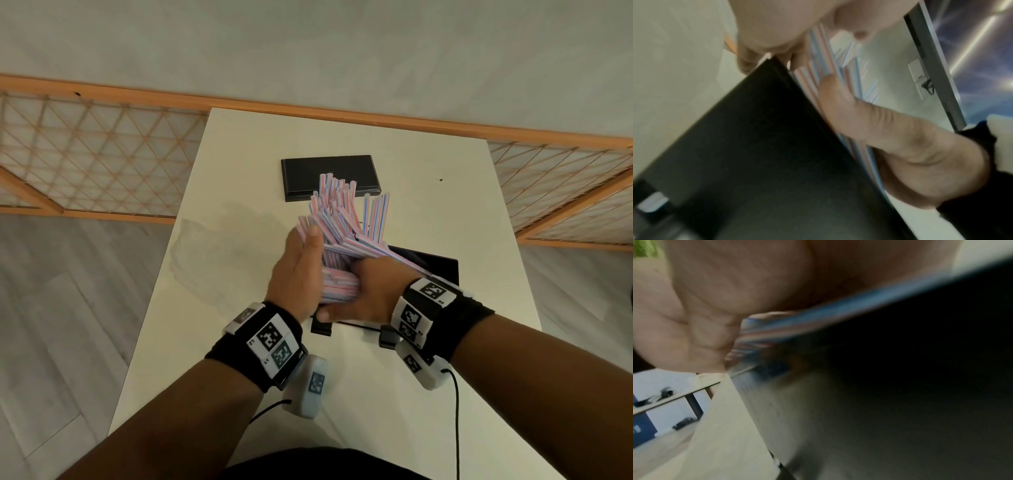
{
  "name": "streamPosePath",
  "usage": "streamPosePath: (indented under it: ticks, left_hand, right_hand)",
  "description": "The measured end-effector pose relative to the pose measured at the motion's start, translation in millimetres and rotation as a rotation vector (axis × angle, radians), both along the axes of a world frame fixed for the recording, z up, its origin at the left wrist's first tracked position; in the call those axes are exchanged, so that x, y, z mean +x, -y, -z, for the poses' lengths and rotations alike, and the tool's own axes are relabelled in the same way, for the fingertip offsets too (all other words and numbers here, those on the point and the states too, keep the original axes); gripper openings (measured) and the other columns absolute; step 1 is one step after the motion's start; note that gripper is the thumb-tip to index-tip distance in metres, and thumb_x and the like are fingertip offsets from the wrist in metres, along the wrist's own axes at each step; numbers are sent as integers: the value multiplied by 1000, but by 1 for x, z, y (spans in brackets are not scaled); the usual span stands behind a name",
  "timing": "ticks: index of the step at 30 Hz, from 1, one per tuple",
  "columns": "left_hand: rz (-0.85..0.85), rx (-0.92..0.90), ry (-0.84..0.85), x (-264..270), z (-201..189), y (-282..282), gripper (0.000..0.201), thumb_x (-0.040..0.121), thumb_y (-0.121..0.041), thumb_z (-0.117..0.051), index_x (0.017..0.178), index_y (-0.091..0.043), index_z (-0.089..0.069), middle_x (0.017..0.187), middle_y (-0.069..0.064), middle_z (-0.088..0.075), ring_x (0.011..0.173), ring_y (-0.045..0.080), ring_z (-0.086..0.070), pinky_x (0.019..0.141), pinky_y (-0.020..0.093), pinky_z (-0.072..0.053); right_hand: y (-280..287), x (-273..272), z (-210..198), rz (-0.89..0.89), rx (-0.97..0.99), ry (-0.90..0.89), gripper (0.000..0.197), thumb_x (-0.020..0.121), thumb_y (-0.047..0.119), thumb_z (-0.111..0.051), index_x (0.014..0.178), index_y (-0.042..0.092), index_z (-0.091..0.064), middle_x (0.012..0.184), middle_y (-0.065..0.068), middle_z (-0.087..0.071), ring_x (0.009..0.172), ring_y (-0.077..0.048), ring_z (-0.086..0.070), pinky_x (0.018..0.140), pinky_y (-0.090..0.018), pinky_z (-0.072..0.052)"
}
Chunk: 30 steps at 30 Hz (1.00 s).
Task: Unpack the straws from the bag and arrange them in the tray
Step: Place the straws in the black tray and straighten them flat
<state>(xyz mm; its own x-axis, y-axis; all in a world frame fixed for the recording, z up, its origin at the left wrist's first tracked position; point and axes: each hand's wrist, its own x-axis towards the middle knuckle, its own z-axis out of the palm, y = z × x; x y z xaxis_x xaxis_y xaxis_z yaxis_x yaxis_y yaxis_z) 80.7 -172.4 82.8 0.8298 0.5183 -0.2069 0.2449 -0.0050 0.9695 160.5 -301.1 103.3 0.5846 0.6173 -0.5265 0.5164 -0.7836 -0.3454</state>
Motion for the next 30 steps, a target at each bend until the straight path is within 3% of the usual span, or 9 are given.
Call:
streamPosePath:
  ticks: [3,5,9,13,17,21,25,28,30]
  left_hand:
    - [94,-10,-132,-1,7,1,118,67,-98,-18,158,-23,-25,157,-1,-43,142,21,-43,119,42,-31]
    - [87,-45,-152,0,12,-1,122,65,-98,-19,160,-22,-20,160,1,-38,144,21,-40,121,46,-30]
    - [117,24,-115,0,9,5,90,84,-80,-22,155,-25,-29,143,-7,-50,133,18,-50,112,35,-36]
    - [-6,43,-107,-2,2,6,80,92,-78,-28,141,-16,-38,118,-9,-59,117,23,-60,92,31,-49]
    - [2,96,-257,0,5,13,73,94,-71,-35,136,-11,-37,123,7,-62,112,31,-62,96,44,-50]
    - [-64,108,-171,-2,7,13,60,94,-63,-50,126,-12,-46,110,-3,-65,97,19,-64,79,29,-44]
    - [-7,76,-42,-9,12,6,57,81,-64,-59,120,-24,-52,103,-15,-68,92,-4,-66,79,19,-53]
    - [53,76,-53,-10,15,5,42,81,-56,-64,112,-30,-52,101,-12,-69,91,-3,-67,80,18,-52]
    - [55,73,-58,-9,16,4,42,80,-58,-63,110,-31,-51,103,-12,-69,94,-2,-66,82,21,-51]
  right_hand:
    - [6,-4,14,47,0,-39,117,41,99,-54,141,41,-39,140,10,-51,130,-17,-48,110,-38,-41]
    - [11,-3,16,51,5,-51,119,40,99,-55,141,40,-38,141,11,-50,131,-18,-47,110,-37,-39]
    - [8,-3,6,31,-53,-90,95,51,83,-71,131,37,-49,114,17,-52,111,-12,-54,96,-24,-40]
    - [1,2,15,109,-12,-98,117,31,99,-59,133,44,-47,125,16,-58,118,-12,-55,105,-36,-44]
    - [0,1,13,123,-159,-101,113,32,91,-56,114,14,-60,109,-4,-66,101,-28,-63,89,-43,-53]
    - [8,-7,8,47,-63,52,126,38,93,-61,141,25,-39,135,2,-54,125,-23,-52,107,-40,-44]
    - [38,-13,-18,27,-55,167,84,60,77,-67,126,28,-51,119,4,-57,109,-20,-56,94,-35,-51]
    - [63,-21,-17,55,-50,165,57,68,66,-66,110,28,-58,103,6,-57,97,-19,-57,84,-32,-51]
    - [68,-23,-5,83,-87,92,59,66,66,-62,111,28,-60,105,6,-59,101,-20,-59,87,-34,-51]
